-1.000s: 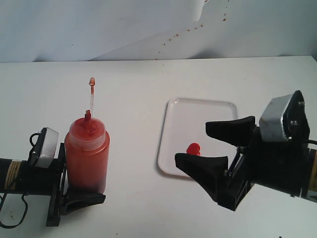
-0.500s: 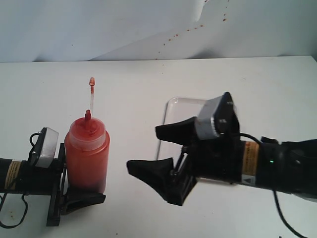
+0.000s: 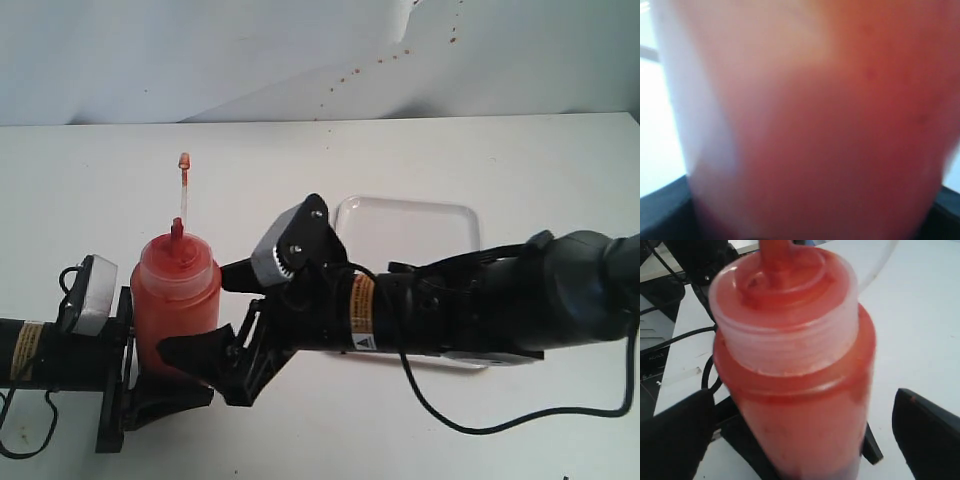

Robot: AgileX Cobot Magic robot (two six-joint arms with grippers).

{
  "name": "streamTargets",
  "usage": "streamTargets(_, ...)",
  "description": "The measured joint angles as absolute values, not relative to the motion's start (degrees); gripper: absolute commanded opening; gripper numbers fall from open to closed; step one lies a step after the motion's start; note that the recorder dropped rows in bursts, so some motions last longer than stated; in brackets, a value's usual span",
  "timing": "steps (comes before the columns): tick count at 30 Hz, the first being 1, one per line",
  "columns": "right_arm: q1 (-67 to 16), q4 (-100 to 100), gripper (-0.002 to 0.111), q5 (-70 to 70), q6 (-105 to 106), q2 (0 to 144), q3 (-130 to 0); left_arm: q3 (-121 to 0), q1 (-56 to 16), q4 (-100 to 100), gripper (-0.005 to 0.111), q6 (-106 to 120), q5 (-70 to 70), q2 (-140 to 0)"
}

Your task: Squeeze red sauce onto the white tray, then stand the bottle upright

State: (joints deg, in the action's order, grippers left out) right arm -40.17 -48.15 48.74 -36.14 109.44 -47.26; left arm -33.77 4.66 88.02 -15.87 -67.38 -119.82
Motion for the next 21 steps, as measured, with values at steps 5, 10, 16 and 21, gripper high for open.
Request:
streamTargets(5, -42.3, -47.6, 0.08, 48.5, -36.1, 112.0, -52.0, -33.8, 4.7, 87.7, 0.0, -15.9, -67.4, -119.8)
streamTargets(10, -42.9, -45.7, 0.044, 47.3, -36.0, 112.5, -54.3, -33.8, 4.7, 87.0, 0.0, -15.8, -67.5, -119.8)
streamTargets(16, -43.1, -45.0, 0.0, 47.1, -35.7, 112.5, -54.4, -33.8, 4.7, 86.6, 0.0, -15.8, -67.7, -119.8)
streamTargets(21, -43.2, -44.5, 0.0, 47.0, -35.5, 112.5, -54.4, -33.8, 4.7, 86.6, 0.001, -15.8, -67.7, -119.8)
